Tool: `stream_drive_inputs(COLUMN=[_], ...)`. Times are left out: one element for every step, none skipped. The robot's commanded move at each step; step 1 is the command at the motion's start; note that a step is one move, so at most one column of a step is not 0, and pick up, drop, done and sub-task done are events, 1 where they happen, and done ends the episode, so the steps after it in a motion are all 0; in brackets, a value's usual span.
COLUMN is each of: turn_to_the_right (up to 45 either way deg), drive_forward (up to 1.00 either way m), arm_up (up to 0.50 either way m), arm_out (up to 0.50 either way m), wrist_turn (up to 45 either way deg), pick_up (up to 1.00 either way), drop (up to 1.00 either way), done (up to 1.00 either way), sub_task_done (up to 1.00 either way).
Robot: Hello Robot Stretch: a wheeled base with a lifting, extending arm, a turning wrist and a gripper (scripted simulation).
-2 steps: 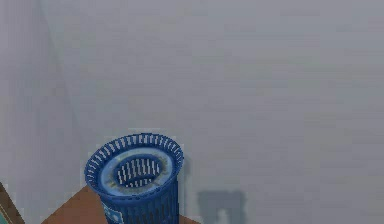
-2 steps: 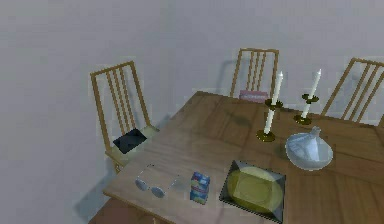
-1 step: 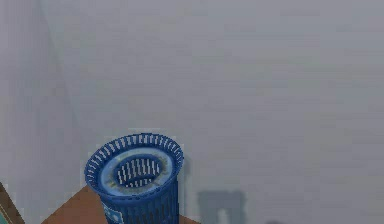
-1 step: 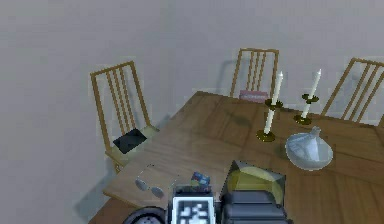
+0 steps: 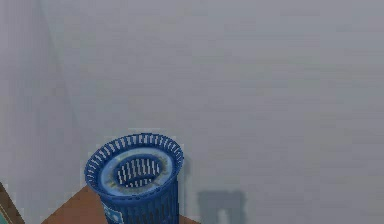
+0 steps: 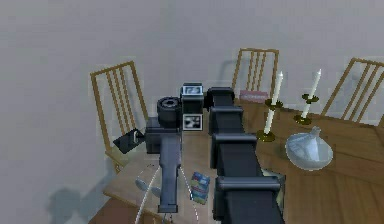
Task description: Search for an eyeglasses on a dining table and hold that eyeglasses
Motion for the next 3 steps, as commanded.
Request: stream_drive_inputs(turn_to_the_right=[0.0, 0.0, 0.0], drive_forward=[0.0, 0.0, 0.0], arm_up=[0.0, 0.0, 0.0], arm_out=[0.0, 0.0, 0.0], wrist_turn=[45.0, 45.0, 45.0], pick_up=[0.0, 0.0, 0.0], drop=[0.0, 0.0, 0.0], done=[0.0, 0.0, 0.0], sub_task_done=[0.0, 0.0, 0.0])
